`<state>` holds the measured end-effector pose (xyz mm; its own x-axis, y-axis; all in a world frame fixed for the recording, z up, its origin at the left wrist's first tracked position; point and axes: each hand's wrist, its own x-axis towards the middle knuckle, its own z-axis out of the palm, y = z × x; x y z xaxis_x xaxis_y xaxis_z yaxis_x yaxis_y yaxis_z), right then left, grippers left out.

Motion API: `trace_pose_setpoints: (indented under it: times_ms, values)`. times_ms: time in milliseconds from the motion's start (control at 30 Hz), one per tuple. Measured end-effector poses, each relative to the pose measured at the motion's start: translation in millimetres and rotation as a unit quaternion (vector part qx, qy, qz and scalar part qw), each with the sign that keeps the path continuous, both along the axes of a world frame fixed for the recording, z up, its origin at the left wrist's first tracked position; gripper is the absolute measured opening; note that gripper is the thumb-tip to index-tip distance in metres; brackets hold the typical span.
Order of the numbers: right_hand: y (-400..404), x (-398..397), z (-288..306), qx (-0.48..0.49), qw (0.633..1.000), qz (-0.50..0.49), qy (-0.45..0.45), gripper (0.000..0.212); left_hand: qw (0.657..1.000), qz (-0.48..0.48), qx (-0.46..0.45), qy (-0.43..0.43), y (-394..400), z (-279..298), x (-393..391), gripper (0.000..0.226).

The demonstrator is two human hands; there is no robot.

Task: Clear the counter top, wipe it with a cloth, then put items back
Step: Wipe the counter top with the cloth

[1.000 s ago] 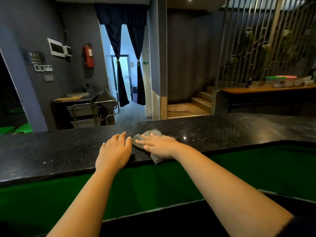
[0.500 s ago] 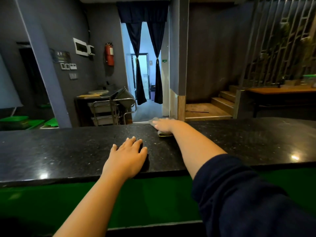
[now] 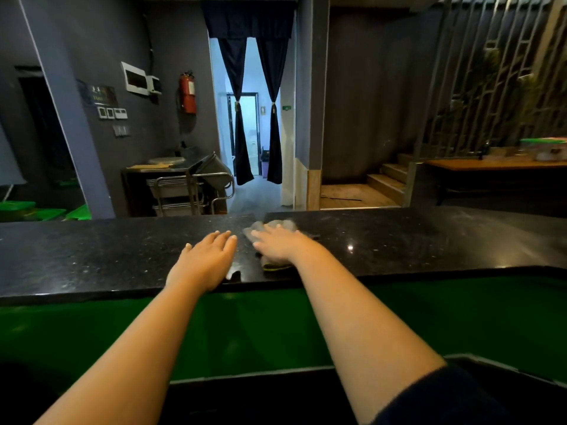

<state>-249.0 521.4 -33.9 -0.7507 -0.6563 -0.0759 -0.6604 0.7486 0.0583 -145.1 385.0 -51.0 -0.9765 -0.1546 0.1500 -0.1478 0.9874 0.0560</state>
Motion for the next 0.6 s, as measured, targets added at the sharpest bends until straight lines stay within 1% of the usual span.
trace_pose_setpoints:
  times_ms: [67,133,200,267,300,333,400,467,533,600]
  values:
    - [14,33,0,-0.015,0.998,0.052,-0.018,0.051,1.0,0.011,-0.013,0.005,0,-1,1,0.048]
    - [41,52,-2,-0.043,0.995,0.074,-0.05,0.049,0.999,0.03,0.001,0.013,2,-4,0,0.048]
    - [75,49,-4,-0.059,0.994,0.062,-0.07,0.047,0.997,0.047,0.054,0.016,17,0,-4,0.048]
    - [108,36,1,-0.075,0.994,0.016,-0.082,0.047,0.989,0.047,0.138,0.011,42,7,-11,0.051]
    - [121,28,3,-0.076,0.994,-0.012,-0.077,0.049,0.987,0.038,0.157,0.007,56,8,-13,0.052]
    - [130,19,4,-0.072,0.995,-0.04,-0.062,0.051,0.988,0.026,0.15,0.005,68,6,-15,0.053]
    - [136,-1,3,-0.074,0.992,-0.097,-0.027,0.052,0.994,0.018,0.108,0.021,81,-3,-16,0.052]
    - [124,-11,0,-0.084,0.987,-0.138,0.001,0.051,0.995,0.027,0.091,0.042,81,-6,-14,0.052]
    - [104,-5,-1,-0.081,0.991,-0.109,0.004,0.052,0.994,0.026,0.09,0.052,81,-5,-12,0.051]
    - [93,8,-2,-0.06,0.998,-0.033,-0.005,0.053,0.996,0.019,0.072,0.05,81,-5,-11,0.051]
